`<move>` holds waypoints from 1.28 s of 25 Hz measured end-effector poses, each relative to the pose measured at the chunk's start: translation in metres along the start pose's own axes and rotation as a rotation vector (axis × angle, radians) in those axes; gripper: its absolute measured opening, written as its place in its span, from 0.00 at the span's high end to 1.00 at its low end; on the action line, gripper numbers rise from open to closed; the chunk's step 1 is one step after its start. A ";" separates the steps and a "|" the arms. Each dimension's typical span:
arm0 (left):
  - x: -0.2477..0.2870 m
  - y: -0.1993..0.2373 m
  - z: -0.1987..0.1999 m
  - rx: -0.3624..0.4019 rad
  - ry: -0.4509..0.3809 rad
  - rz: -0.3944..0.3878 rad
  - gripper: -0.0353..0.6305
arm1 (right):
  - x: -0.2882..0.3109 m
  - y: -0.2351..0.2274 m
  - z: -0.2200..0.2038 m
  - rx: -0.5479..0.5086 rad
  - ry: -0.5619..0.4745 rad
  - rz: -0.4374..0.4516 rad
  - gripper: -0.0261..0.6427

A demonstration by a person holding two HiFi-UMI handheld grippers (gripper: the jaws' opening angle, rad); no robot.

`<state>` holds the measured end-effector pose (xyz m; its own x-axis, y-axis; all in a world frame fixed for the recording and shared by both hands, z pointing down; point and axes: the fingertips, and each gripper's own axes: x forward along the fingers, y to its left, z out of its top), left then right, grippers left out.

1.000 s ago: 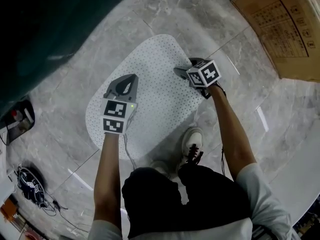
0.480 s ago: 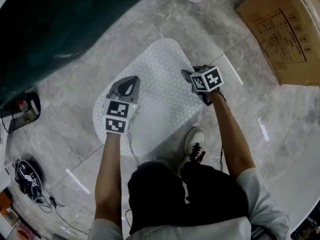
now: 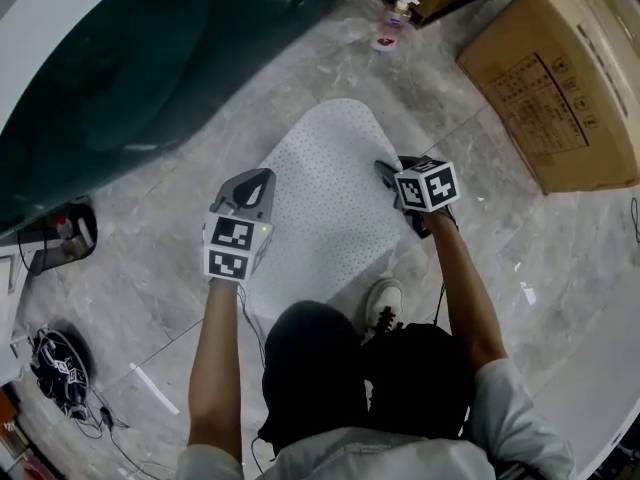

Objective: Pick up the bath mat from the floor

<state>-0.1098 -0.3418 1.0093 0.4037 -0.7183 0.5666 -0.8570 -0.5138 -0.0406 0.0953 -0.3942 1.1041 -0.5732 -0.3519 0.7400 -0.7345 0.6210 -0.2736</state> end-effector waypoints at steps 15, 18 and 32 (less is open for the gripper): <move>-0.003 0.010 0.111 0.025 -0.147 -0.001 0.92 | -0.146 -0.013 0.118 -0.140 -0.207 -0.081 0.91; -0.008 0.011 0.135 0.028 -0.164 0.010 0.92 | -0.170 -0.006 0.142 -0.145 -0.274 -0.076 0.91; -0.166 -0.026 0.263 -0.093 0.004 -0.048 0.92 | -0.337 0.123 0.227 -0.094 -0.258 -0.008 0.91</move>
<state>-0.0703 -0.3327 0.6997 0.4439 -0.6919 0.5694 -0.8629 -0.5014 0.0634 0.1161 -0.3579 0.6814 -0.6501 -0.5161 0.5577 -0.7091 0.6758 -0.2012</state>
